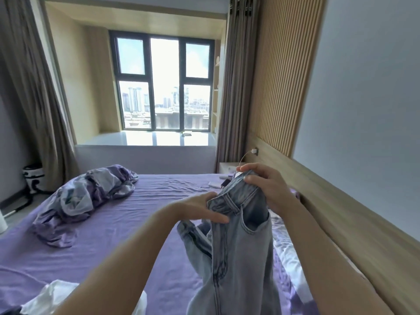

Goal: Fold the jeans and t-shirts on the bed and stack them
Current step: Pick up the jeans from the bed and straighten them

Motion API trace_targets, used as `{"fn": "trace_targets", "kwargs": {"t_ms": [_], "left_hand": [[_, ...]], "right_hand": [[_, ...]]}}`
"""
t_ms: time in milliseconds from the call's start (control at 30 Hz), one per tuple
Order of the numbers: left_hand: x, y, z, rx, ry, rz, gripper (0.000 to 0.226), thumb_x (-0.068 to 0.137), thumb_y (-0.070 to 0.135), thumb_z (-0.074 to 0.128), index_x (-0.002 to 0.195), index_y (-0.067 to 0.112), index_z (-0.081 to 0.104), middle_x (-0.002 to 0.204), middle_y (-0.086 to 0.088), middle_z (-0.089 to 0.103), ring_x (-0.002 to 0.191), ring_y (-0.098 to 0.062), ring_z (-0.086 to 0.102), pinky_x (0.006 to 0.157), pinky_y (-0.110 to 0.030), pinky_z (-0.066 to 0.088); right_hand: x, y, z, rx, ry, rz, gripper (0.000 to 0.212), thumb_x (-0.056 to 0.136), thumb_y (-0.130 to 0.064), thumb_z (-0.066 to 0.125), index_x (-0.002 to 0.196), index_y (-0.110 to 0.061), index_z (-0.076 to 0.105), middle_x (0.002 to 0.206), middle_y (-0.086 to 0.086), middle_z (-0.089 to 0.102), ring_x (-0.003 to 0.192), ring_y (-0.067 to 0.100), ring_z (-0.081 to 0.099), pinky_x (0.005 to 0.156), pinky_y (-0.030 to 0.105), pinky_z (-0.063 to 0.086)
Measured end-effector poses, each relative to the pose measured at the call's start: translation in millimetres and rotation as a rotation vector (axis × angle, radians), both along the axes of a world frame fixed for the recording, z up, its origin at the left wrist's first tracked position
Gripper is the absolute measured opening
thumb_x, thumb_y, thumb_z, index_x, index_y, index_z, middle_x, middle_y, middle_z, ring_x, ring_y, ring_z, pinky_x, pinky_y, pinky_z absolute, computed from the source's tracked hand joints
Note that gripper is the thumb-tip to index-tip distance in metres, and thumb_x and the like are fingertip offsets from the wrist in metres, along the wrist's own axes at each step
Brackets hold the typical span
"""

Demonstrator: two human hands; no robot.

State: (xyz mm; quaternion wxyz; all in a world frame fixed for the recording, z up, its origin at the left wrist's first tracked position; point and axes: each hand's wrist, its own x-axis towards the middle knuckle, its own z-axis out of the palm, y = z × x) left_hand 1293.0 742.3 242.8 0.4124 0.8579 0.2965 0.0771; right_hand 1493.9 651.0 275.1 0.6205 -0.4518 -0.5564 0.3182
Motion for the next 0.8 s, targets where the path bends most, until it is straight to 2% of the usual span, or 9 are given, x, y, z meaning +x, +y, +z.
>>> {"fn": "trace_targets", "kwargs": {"t_ms": [100,200,300,400,467,500,567,667,800], "left_hand": [[-13,2,-36,0.057,0.008,0.053,0.034,0.068,0.033,0.082,0.094,0.034,0.06,0.083,0.023,0.066,0.075,0.01,0.059,0.071,-0.012,0.046],[-21,5,-52,0.261,-0.02,0.116,0.027,0.069,0.023,0.079,0.081,0.036,0.058,0.067,0.021,0.057,0.061,0.007,0.048,0.058,-0.007,0.037],[-29,10,-51,0.394,-0.008,0.093,0.032,0.069,0.021,0.076,0.074,0.038,0.05,0.063,0.018,0.049,0.063,0.001,0.041,0.056,-0.008,0.033],[-37,14,-44,0.396,-0.002,0.114,0.023,0.071,0.02,0.075,0.078,0.024,0.053,0.071,0.01,0.051,0.072,-0.012,0.046,0.066,-0.03,0.039],[-42,12,-36,0.414,-0.002,0.122,0.028,0.072,0.02,0.076,0.072,0.026,0.049,0.069,0.011,0.047,0.072,-0.013,0.045,0.064,-0.032,0.036],[-45,11,-32,0.433,0.008,0.132,0.032,0.073,0.02,0.076,0.069,0.027,0.045,0.067,0.011,0.044,0.07,-0.013,0.043,0.063,-0.031,0.033],[-55,8,-28,0.421,0.017,0.163,0.033,0.074,0.022,0.076,0.071,0.027,0.044,0.067,0.013,0.043,0.067,-0.012,0.041,0.058,-0.025,0.032],[-78,-1,-35,0.245,-0.011,0.215,0.028,0.076,0.022,0.077,0.09,0.024,0.052,0.079,0.015,0.053,0.07,-0.002,0.048,0.061,-0.009,0.038],[-120,-13,-63,-0.015,-0.011,0.341,0.038,0.081,0.016,0.071,0.117,0.018,0.058,0.107,-0.002,0.066,0.092,-0.011,0.058,0.08,-0.02,0.046]], "right_hand": [[-6,5,-25,-0.052,0.14,-0.047,0.029,0.08,0.009,0.059,0.089,-0.015,0.073,0.097,0.006,0.069,0.083,0.019,0.061,0.066,0.022,0.054],[-14,8,-48,-0.148,0.246,0.014,0.037,0.08,0.002,0.066,0.113,-0.014,0.063,0.109,0.004,0.064,0.09,0.017,0.064,0.07,0.022,0.054],[-17,5,-62,-0.341,-0.101,0.029,0.089,0.064,-0.035,0.082,0.139,-0.027,0.036,0.127,-0.012,0.045,0.114,0.01,0.05,0.088,0.022,0.045],[-32,1,-74,-0.458,-0.363,0.14,0.116,0.055,-0.046,0.086,0.146,-0.037,0.015,0.134,-0.015,0.032,0.125,0.006,0.035,0.097,0.025,0.036],[-50,3,-76,-0.445,-0.455,0.176,0.105,0.06,-0.036,0.087,0.144,-0.032,0.025,0.131,-0.01,0.044,0.118,0.008,0.046,0.095,0.029,0.043],[-57,5,-76,-0.396,-0.512,0.156,0.081,0.063,-0.03,0.086,0.132,-0.03,0.044,0.117,-0.009,0.056,0.105,0.007,0.055,0.088,0.029,0.048],[-72,9,-69,-0.287,-0.586,0.067,0.024,0.07,-0.023,0.081,0.081,-0.035,0.063,0.073,-0.015,0.059,0.067,0.003,0.054,0.066,0.027,0.045],[-82,12,-60,-0.164,-0.614,-0.021,0.028,0.074,-0.022,0.077,0.06,-0.038,0.059,0.053,-0.018,0.054,0.052,-0.003,0.045,0.055,0.015,0.035],[-88,1,-56,-0.104,-0.433,-0.011,0.016,0.075,-0.016,0.077,0.076,-0.029,0.069,0.068,-0.013,0.066,0.066,0.001,0.058,0.065,0.016,0.045]]}}
